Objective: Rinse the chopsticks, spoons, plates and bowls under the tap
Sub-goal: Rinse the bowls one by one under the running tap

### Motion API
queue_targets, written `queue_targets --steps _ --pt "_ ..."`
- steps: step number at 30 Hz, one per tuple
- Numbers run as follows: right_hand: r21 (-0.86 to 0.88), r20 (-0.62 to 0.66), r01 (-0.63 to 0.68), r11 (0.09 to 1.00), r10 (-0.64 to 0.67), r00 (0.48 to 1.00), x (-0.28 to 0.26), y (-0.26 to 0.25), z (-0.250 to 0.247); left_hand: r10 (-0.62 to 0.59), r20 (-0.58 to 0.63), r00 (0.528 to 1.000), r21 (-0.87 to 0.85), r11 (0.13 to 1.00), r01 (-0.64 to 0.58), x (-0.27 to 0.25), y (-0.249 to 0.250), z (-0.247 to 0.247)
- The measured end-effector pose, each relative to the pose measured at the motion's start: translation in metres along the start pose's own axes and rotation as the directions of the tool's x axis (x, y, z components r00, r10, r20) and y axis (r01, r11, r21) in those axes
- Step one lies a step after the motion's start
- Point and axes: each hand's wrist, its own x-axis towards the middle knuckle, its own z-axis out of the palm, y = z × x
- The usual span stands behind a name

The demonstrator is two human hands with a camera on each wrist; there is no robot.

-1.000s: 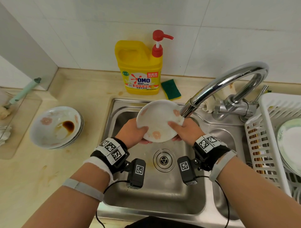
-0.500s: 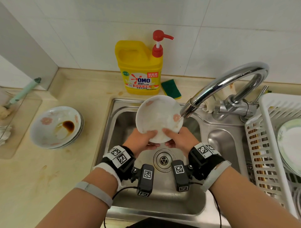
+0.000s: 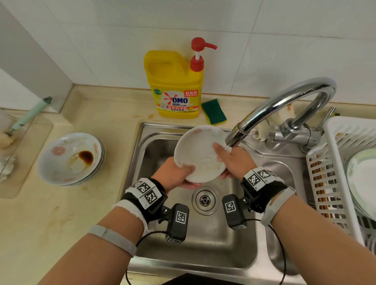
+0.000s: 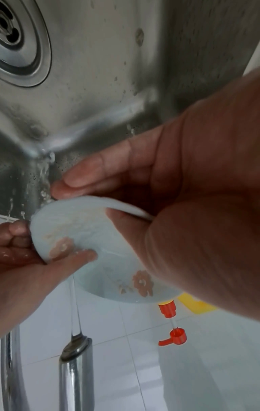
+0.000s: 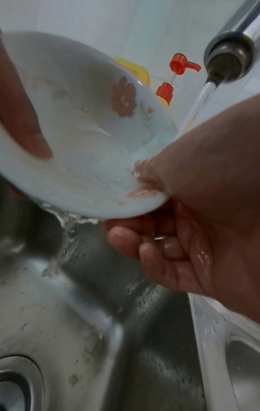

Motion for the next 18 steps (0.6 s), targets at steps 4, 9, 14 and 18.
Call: queue_targets --steps 4,9,14,18 --pt "0.065 0.016 0.053 0.996 -0.054 0.998 -0.001 0.006 0.006 0.035 -0.147 0.989 0.044 0.999 -0.028 0.003 -0.005 -0.001" --pt "0.171 0.023 0.109 0.979 -0.114 0.993 -0.004 0.010 0.017 0.044 -0.182 0.982 -0.048 0.997 -0.054 0.003 -0.008 0.003" --pt "0.419 0.136 0.018 0.908 -0.082 0.987 -0.008 0.017 0.033 -0.064 0.019 0.998 -0.357 0.932 0.067 -0.003 -0.005 0.009" --pt "0.274 0.149 -0.026 0.961 -0.015 0.989 -0.005 0.014 0.026 -0.014 0.057 0.998 -0.263 0.964 0.028 -0.003 -0.003 0.005"
